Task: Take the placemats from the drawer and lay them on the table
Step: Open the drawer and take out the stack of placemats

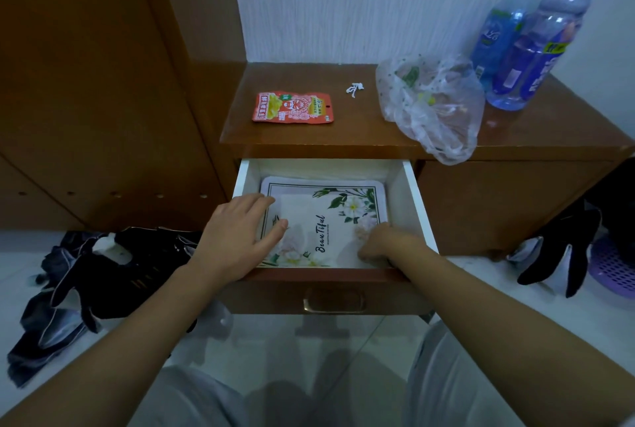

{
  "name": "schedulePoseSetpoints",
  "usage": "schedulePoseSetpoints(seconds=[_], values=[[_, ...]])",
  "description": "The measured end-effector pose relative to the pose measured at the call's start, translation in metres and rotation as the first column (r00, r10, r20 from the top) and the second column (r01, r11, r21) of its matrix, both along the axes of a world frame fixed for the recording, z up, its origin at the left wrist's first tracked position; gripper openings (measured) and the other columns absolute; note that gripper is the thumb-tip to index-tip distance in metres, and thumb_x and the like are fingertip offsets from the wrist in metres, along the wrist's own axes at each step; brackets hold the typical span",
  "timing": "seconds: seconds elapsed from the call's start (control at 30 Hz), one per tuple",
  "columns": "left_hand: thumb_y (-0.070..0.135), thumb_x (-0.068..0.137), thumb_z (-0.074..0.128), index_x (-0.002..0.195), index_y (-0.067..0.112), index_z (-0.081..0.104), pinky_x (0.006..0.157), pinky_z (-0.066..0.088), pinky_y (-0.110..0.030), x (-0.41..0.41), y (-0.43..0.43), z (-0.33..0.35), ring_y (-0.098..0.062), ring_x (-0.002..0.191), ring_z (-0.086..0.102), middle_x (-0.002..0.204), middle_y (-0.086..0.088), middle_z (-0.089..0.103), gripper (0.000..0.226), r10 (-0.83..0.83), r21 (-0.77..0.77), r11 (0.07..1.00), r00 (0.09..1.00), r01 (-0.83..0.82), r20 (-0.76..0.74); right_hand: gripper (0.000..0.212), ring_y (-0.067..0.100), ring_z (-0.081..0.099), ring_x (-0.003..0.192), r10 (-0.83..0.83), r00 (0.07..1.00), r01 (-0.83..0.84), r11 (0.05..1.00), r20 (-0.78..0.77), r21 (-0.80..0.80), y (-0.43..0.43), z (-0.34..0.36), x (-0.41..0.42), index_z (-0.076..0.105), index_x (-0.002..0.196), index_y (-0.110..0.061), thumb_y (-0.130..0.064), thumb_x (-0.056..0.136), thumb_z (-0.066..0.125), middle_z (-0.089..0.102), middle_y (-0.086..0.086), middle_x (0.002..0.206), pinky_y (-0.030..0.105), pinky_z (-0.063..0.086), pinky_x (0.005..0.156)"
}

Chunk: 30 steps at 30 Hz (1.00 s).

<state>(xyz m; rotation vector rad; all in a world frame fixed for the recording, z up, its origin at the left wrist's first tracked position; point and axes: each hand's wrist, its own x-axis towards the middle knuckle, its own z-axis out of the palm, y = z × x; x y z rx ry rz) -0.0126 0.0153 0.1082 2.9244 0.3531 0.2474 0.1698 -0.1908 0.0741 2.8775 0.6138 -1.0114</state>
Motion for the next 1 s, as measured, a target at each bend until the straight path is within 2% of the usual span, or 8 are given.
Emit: schedulePoseSetpoints(seconds=[0.2,0.5,0.6,0.7,0.77,0.83,0.9,1.0], values=[[0.066,0.096,0.023,0.142,0.02,0.049,0.105,0.037,-0.041,-0.001,0.0,-0.001,-0.017,0.132,0.045,0.142,0.002,0.053,0.07,-0.007,-0.021,1.0,1.0,0.007,0.01,0.066,0.03,0.049,0.129,-0.032,0.997,0.027,0.997,-0.07,-0.068,0.002,-0.002,-0.001,0.039,0.144,-0.001,-0.032,0.092,0.064,0.044,0.017,0.144,0.035,0.047,0.103],[0.068,0.095,0.021,0.142,0.021,0.049,0.106,0.036,-0.039,-0.003,0.0,-0.001,-0.016,0.133,0.045,0.143,0.003,0.052,0.072,-0.014,-0.034,0.999,1.0,0.014,0.014,0.093,0.033,0.053,0.122,-0.238,0.964,0.258,0.946,-0.123,0.195,-0.011,-0.003,-0.001,0.026,0.147,-0.003,-0.03,0.077,0.082,0.049,0.017,0.139,0.04,0.051,0.097],[0.067,0.095,0.023,0.143,0.021,0.048,0.107,0.033,-0.038,-0.003,0.001,-0.001,-0.016,0.133,0.044,0.143,0.003,0.052,0.071,-0.018,-0.018,1.0,1.0,0.018,0.003,0.071,0.028,0.062,0.104,-0.292,0.95,0.313,0.868,-0.114,0.386,-0.017,-0.007,0.004,0.04,0.138,-0.013,-0.025,0.079,0.078,0.059,0.011,0.124,0.04,0.055,0.091],[0.066,0.095,0.024,0.142,0.022,0.048,0.107,0.032,-0.037,-0.005,0.001,-0.001,-0.016,0.132,0.045,0.142,0.004,0.052,0.068,-0.021,-0.012,1.0,1.0,0.021,-0.003,0.054,0.026,0.065,0.086,-0.276,0.958,0.286,0.87,-0.084,0.403,-0.02,-0.004,0.003,0.047,0.134,-0.017,-0.025,0.085,0.068,0.06,0.008,0.109,0.032,0.056,0.071],[0.066,0.096,0.025,0.142,0.022,0.048,0.107,0.032,-0.038,-0.005,0.001,0.0,-0.016,0.132,0.045,0.142,0.004,0.052,0.068,-0.02,-0.017,1.0,1.0,0.02,-0.005,0.062,0.027,0.063,0.098,-0.208,0.976,0.219,0.931,-0.069,0.291,-0.016,-0.003,0.001,0.042,0.14,-0.012,-0.023,0.084,0.067,0.059,0.009,0.116,0.032,0.056,0.078],[0.065,0.096,0.025,0.143,0.022,0.047,0.107,0.033,-0.038,-0.005,0.001,0.0,-0.016,0.132,0.044,0.143,0.003,0.052,0.067,-0.017,-0.018,1.0,1.0,0.016,-0.01,0.084,0.03,0.054,0.119,-0.175,0.982,0.185,0.964,-0.07,0.191,-0.013,-0.002,-0.003,0.026,0.151,-0.01,-0.028,0.082,0.071,0.051,0.013,0.136,0.036,0.052,0.094],[0.066,0.096,0.025,0.143,0.022,0.047,0.107,0.033,-0.038,-0.006,0.002,-0.001,-0.016,0.132,0.044,0.143,0.004,0.052,0.067,-0.01,-0.02,1.0,1.0,0.009,-0.009,0.097,0.032,0.051,0.124,-0.197,0.973,0.218,0.958,-0.12,0.189,-0.013,-0.002,-0.002,0.018,0.154,-0.009,-0.029,0.079,0.076,0.045,0.015,0.143,0.037,0.05,0.098],[0.067,0.095,0.024,0.142,0.022,0.047,0.107,0.034,-0.039,-0.005,0.003,-0.003,-0.016,0.132,0.045,0.142,0.004,0.052,0.069,-0.004,-0.038,0.999,1.0,0.004,-0.002,0.1,0.031,0.049,0.126,-0.176,0.972,0.203,0.961,-0.154,0.188,-0.018,0.001,0.003,0.02,0.152,-0.007,-0.033,0.077,0.08,0.043,0.014,0.146,0.038,0.048,0.099]])
